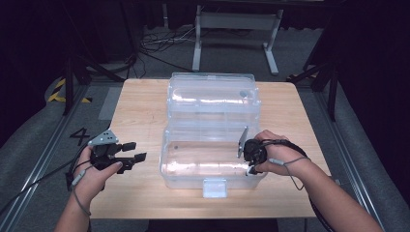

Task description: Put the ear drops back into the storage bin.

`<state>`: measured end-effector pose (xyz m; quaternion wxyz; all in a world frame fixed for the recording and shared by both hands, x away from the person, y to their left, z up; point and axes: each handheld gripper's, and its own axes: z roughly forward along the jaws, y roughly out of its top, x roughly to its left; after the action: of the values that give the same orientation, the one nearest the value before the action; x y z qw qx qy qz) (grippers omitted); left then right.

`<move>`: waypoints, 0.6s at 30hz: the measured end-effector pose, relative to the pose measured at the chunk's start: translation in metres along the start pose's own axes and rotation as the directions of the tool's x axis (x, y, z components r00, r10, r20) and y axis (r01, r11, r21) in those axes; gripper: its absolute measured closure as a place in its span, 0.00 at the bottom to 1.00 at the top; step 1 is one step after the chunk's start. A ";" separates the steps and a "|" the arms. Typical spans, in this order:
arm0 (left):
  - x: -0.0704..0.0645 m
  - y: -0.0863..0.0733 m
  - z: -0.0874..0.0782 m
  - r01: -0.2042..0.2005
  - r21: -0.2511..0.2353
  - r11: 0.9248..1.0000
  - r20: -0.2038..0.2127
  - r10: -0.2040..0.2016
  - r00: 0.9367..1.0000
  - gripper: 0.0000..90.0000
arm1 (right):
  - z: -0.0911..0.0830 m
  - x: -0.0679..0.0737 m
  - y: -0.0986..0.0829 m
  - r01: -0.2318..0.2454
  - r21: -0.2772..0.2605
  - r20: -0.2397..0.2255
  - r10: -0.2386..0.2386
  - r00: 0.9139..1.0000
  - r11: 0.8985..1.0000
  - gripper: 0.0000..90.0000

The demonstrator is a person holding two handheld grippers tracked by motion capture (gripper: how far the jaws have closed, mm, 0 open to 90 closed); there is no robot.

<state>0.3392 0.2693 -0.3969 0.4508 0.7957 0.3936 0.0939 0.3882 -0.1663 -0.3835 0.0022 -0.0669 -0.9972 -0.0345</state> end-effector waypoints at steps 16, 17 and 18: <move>0.000 0.000 0.001 -0.003 0.006 1.000 0.003 0.003 1.000 0.42 | 0.003 0.001 -0.001 0.010 0.013 -0.003 -0.010 1.000 1.000 0.79; 0.000 0.000 0.001 -0.003 0.005 1.000 0.002 0.003 1.000 0.42 | 0.003 0.001 -0.001 0.011 0.017 -0.003 -0.011 1.000 1.000 0.79; 0.000 0.000 0.001 -0.002 0.005 1.000 0.002 0.002 1.000 0.42 | 0.003 0.001 -0.001 0.009 0.013 -0.004 -0.009 1.000 1.000 0.78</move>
<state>0.3399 0.2683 -0.3973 0.4493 0.7973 0.3924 0.0925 0.3872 -0.1671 -0.3864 0.0044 -0.0625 -0.9976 -0.0282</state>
